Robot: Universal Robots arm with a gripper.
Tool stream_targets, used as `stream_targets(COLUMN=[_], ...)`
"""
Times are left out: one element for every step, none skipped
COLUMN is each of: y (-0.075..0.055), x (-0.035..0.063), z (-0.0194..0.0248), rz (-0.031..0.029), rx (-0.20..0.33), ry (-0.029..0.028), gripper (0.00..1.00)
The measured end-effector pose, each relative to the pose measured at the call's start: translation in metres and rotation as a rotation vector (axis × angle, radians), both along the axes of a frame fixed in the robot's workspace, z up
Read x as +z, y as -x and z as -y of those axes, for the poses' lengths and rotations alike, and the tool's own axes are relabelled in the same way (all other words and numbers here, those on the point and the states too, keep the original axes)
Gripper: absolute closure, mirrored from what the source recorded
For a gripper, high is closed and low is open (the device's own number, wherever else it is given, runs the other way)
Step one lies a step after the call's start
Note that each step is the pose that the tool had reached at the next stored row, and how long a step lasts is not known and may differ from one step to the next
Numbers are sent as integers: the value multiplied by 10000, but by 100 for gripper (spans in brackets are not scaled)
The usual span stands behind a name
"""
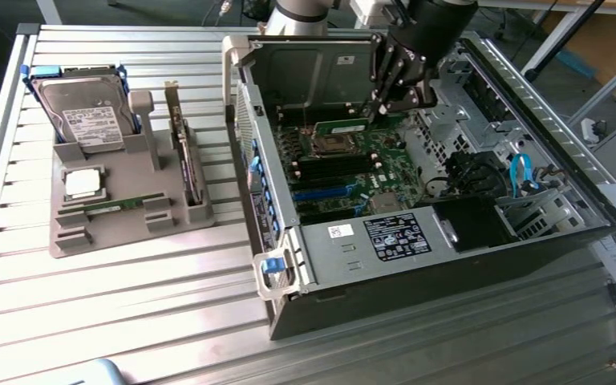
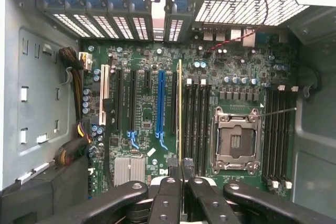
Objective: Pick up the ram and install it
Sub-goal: 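Insert the ram into the slot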
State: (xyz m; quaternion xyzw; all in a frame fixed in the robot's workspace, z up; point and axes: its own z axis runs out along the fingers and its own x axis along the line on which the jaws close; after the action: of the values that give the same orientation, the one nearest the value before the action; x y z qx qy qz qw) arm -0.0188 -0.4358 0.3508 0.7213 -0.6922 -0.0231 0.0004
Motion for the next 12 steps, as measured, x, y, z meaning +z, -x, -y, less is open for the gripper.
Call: stream_targets(y=[-11,-20,-29,-41,-48,-48,-48,-48,-48,-49,-48,-48], x=[0,0,-1,-1,-2,-8,-12,-14,-15,-17,-19,-21], z=[0,0,0,0,0,-8,-20,-26,-32,-36,-41,-47], rz=[0,1,0,0,1,0,1,1,0,0,0,0], rx=[0,0,-1,0,0,0,-1,-1,0,1,0,0], ry=[0,0,0,0,-1,1,0,-1,0,0,0,0], gripper=[88,88,88,88,88,88,88,88,88,88,88,88])
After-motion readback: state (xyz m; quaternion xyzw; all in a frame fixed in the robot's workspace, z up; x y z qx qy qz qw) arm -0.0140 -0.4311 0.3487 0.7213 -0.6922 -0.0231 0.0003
